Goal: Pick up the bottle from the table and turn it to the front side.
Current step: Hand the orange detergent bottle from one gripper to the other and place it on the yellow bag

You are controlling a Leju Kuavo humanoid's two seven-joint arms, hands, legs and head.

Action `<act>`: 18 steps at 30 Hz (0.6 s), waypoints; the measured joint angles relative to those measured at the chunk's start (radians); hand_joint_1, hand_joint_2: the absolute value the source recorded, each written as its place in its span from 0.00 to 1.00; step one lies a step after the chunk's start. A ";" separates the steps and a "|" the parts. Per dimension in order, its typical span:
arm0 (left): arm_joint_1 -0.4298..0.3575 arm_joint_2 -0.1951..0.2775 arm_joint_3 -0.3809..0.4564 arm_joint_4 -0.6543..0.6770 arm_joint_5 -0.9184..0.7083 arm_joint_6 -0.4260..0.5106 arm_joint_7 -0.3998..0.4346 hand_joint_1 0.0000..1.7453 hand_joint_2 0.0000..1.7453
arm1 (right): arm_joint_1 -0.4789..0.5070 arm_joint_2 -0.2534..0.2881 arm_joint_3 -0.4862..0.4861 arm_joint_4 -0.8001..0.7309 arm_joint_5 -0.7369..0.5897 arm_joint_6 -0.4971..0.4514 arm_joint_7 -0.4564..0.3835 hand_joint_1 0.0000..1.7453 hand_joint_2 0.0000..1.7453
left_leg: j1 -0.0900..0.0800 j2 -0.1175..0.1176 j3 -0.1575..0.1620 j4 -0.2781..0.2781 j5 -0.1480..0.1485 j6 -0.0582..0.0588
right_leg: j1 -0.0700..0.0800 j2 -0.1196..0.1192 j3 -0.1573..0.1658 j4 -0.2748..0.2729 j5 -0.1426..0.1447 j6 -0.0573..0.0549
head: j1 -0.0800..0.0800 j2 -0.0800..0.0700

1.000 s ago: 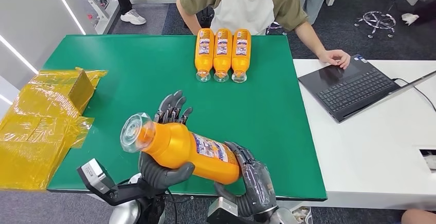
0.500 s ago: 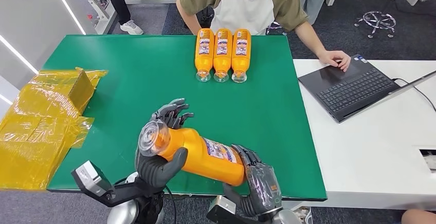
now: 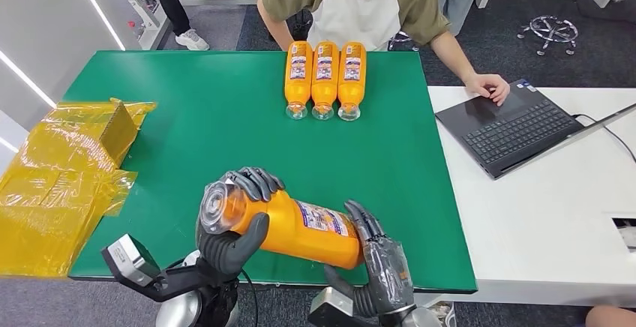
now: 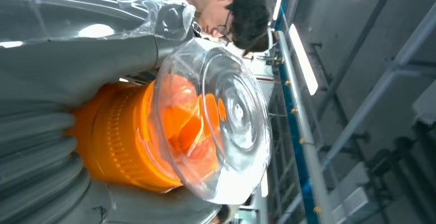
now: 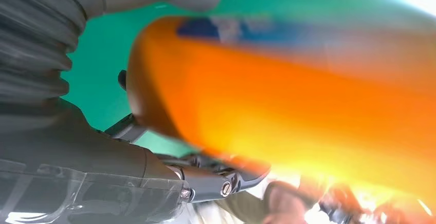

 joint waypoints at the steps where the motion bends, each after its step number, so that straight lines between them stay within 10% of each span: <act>1: -0.001 -0.002 0.001 -0.002 0.000 0.005 0.000 1.00 1.00 | 0.003 0.005 -0.002 -0.002 -0.055 -0.027 -0.022 0.00 1.00 | 0.000 0.000 0.000 0.000 0.000 0.000 | 0.000 0.000 0.000 0.000 0.000 0.000 | 0.000 0.000; 10: -0.016 -0.019 0.005 -0.020 -0.013 0.076 -0.008 1.00 1.00 | 0.027 0.040 -0.009 -0.053 -0.437 -0.258 -0.341 0.00 1.00 | 0.000 -0.001 0.000 0.000 0.000 0.000 | 0.000 -0.002 0.001 0.000 0.000 0.000 | 0.001 0.000; 18: -0.004 0.040 0.048 0.002 -0.557 0.361 0.091 1.00 1.00 | 0.013 0.056 0.031 -0.192 -0.495 -0.345 -0.481 0.00 1.00 | 0.000 0.004 0.002 0.000 -0.002 -0.002 | 0.000 0.004 0.000 0.001 0.000 -0.001 | 0.000 0.000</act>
